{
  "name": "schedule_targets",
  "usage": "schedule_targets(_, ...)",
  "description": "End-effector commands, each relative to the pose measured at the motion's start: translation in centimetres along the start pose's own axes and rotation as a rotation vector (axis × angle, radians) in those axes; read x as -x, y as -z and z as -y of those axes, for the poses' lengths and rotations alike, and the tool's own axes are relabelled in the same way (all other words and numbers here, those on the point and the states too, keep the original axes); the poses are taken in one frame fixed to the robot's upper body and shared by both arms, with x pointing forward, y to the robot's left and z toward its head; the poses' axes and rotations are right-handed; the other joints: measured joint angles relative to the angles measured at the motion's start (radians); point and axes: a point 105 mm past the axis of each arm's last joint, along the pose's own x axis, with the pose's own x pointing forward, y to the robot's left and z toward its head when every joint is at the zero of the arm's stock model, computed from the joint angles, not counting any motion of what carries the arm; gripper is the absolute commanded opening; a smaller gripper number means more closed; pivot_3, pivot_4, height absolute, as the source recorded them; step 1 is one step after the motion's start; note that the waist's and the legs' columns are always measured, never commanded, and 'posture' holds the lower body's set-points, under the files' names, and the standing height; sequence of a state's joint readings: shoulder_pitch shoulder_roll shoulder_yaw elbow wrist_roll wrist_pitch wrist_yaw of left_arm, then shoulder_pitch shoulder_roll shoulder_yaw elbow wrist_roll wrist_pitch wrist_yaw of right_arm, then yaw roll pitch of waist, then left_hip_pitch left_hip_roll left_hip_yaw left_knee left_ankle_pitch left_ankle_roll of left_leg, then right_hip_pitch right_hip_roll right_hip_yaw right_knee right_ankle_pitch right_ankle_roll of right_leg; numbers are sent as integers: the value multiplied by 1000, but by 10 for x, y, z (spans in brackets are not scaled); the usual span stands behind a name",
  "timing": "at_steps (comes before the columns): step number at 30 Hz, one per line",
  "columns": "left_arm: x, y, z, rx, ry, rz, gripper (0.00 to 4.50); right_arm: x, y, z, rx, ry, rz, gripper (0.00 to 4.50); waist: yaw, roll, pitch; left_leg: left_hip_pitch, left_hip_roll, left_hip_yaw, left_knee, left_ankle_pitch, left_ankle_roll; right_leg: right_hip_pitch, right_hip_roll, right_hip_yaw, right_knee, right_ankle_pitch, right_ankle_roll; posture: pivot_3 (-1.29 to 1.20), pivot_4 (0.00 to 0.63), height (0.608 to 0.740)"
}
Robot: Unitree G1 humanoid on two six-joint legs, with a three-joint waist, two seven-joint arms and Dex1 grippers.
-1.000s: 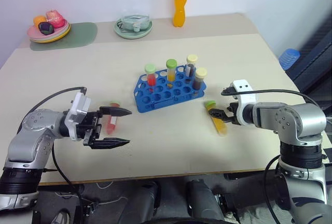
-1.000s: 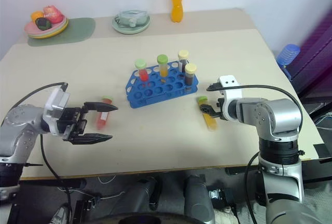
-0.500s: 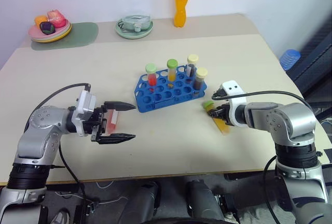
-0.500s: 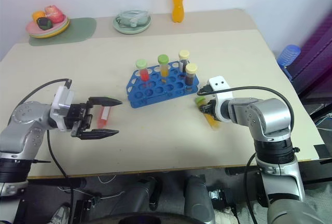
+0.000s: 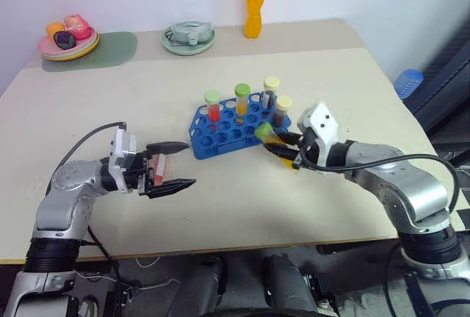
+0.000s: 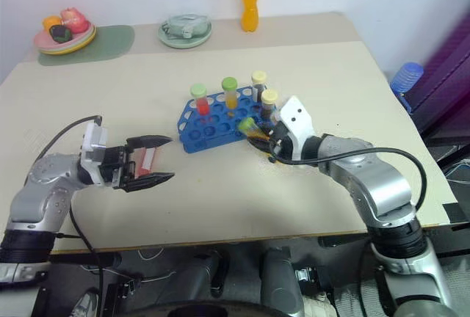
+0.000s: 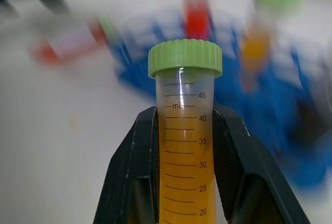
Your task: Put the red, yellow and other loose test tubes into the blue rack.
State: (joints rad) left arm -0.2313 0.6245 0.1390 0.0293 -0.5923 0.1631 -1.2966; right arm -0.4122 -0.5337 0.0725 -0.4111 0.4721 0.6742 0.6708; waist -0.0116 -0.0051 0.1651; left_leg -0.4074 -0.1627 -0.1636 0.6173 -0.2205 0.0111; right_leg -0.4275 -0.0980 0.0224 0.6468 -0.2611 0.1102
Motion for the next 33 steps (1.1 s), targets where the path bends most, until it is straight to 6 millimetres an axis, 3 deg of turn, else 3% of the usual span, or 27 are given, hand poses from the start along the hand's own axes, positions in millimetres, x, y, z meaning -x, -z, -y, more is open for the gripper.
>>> schedule_targets(1, 5, -6, -12, -48, -86, 29, 4500, -15, -22, 0, 52, -34, 182, 771, 0, 0, 0, 0, 0, 0, 0, 0, 0, 0, 0, 0, 0, 0, 0, 0, 150, 740)
schedule_targets(6, 8, -6, -25, -43, -212, 96, 4500, -47, -28, 12, 99, 80, 367, 771, -2, -1, -1, 0, 0, 0, 0, 4, -6, -1, 1, 0, 1, 1, -1, 0, 150, 740)
schedule_targets(12, 5, -6, -27, -56, -247, 125, 4500, -66, -22, 20, 103, 201, 513, 771, -4, -1, -1, 0, 0, 0, -1, 5, -9, -1, 1, 0, 1, 1, -1, 0, 150, 740)
schedule_targets(19, 5, -8, -33, -88, -301, 143, 4500, -74, -4, 26, 109, 283, 537, 771, -6, -1, -1, 1, 0, 0, -1, 6, -10, -1, 2, 1, 2, 1, -1, 0, 150, 740)
schedule_targets(33, -9, -21, -26, -96, -312, 155, 4500, -91, 23, 30, 75, 392, 533, 771, -14, -1, -1, 2, 1, 0, -2, 6, -11, -1, 3, 2, 3, 2, -2, 0, 150, 740)
